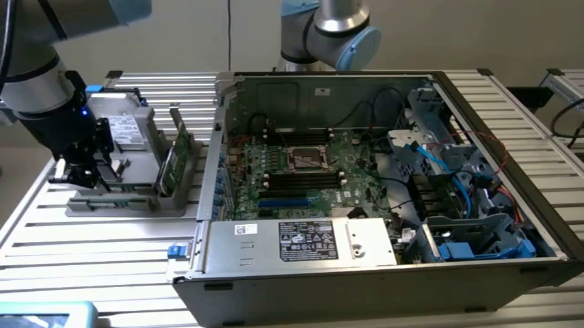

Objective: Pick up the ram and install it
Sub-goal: 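Pick up the ram and move it above insertion slot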

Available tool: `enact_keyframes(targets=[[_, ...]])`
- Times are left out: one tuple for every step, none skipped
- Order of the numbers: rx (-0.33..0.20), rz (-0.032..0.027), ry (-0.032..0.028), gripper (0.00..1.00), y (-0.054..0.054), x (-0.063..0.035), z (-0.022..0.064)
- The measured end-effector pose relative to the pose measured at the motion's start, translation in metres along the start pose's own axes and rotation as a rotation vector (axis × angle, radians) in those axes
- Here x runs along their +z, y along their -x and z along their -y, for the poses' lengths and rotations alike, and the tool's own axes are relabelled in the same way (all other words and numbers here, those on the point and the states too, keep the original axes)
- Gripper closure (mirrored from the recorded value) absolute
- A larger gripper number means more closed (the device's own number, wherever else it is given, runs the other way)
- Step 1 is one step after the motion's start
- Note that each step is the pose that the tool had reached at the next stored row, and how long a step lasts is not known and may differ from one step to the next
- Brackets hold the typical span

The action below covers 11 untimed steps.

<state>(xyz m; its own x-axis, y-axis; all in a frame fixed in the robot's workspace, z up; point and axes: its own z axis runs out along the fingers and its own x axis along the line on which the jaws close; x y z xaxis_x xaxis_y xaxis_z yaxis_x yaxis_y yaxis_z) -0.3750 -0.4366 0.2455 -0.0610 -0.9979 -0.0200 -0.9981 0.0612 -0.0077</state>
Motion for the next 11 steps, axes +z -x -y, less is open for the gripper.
enact_keyframes(targets=[[0.0,0.0001,-0.0001,0.64,0.0,0.0019,0.0003],[0.0,0.0001,-0.0002,0.64,0.0,0.0037,0.0005],[0.0,0.0,0.0,0.64,0.0,0.0054,0.0005],[0.0,0.0001,-0.0001,0.64,0.0,0.0072,0.0006],[0.0,0.0,0.0,0.64,0.0,0.009,0.0007],[0.0,0.0,0.0,0.64,0.0,0.0109,0.0007],[0.0,0.0,0.0,0.64,-0.001,0.0127,0.0007],[0.0,0.0001,-0.0001,0.64,-0.001,0.0145,0.0007],[0.0,0.0,0.0,0.64,-0.001,0.0165,0.0007],[0.0,0.0001,-0.0001,0.64,-0.001,0.0182,0.0007],[0.0,0.0001,-0.0001,0.64,-0.001,0.0201,0.0007]])
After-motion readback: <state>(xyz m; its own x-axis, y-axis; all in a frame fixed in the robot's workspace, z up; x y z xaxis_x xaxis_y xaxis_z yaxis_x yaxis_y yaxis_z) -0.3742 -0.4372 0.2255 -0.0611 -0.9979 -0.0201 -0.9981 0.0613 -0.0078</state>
